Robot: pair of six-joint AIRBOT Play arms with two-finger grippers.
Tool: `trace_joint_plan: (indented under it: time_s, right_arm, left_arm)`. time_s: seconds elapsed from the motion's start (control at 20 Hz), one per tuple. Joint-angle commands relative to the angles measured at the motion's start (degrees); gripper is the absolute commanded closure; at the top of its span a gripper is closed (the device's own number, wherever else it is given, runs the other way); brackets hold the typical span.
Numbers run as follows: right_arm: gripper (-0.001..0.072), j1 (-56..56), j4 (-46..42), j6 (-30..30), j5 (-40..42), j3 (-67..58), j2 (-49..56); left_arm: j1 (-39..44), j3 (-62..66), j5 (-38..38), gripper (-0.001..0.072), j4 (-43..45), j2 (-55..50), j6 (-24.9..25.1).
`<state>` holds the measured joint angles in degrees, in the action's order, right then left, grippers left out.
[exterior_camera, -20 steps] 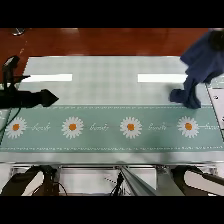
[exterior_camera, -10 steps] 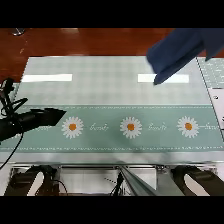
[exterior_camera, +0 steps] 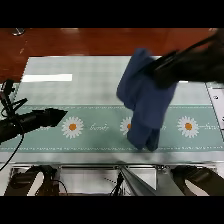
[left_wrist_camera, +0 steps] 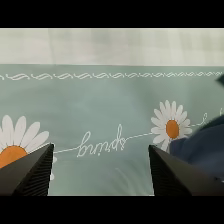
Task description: Fold the shirts.
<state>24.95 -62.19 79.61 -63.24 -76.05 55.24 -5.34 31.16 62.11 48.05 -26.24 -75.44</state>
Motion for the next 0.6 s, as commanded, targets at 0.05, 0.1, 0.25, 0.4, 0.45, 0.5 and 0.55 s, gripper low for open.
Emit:
trace_joint_plan:
  time_s: [0.05,0.1,0.25,0.4,0.45,0.5,0.55]
  right_arm:
    - [0.0689,12.20,7.93,0.46,5.97,11.80,8.24]
    - [0.0689,14.75,9.11,0.20,6.62,11.89,11.10]
    - [0.0687,20.17,12.28,-1.27,9.27,11.87,18.75]
    - [0.0098,17.49,12.15,-0.83,8.31,11.54,20.83]
    - [0.0098,14.23,10.40,-0.81,5.44,10.45,19.85]
    - [0.0098,10.38,7.26,-0.72,1.99,9.16,18.21]
    - [0.0098,5.25,2.58,0.11,-1.33,8.11,15.61]
  left_arm:
    - [0.02,-0.04,0.24,0.0005,-0.09,-0.15,-0.07]
    - [0.02,-0.04,1.09,0.0005,-0.07,-0.24,-0.04]
    - [0.02,-0.04,3.08,0.0005,-0.07,-1.01,-0.04]
    - [0.00,-0.02,3.08,0.0005,-0.04,-1.66,-0.04]
    - [0.02,-0.02,3.13,0.0004,0.92,-1.84,-0.04]
    - [0.00,0.00,3.69,0.0004,3.34,-1.86,-0.04]
    - [0.00,0.00,4.79,0.0004,7.26,-1.88,-0.09]
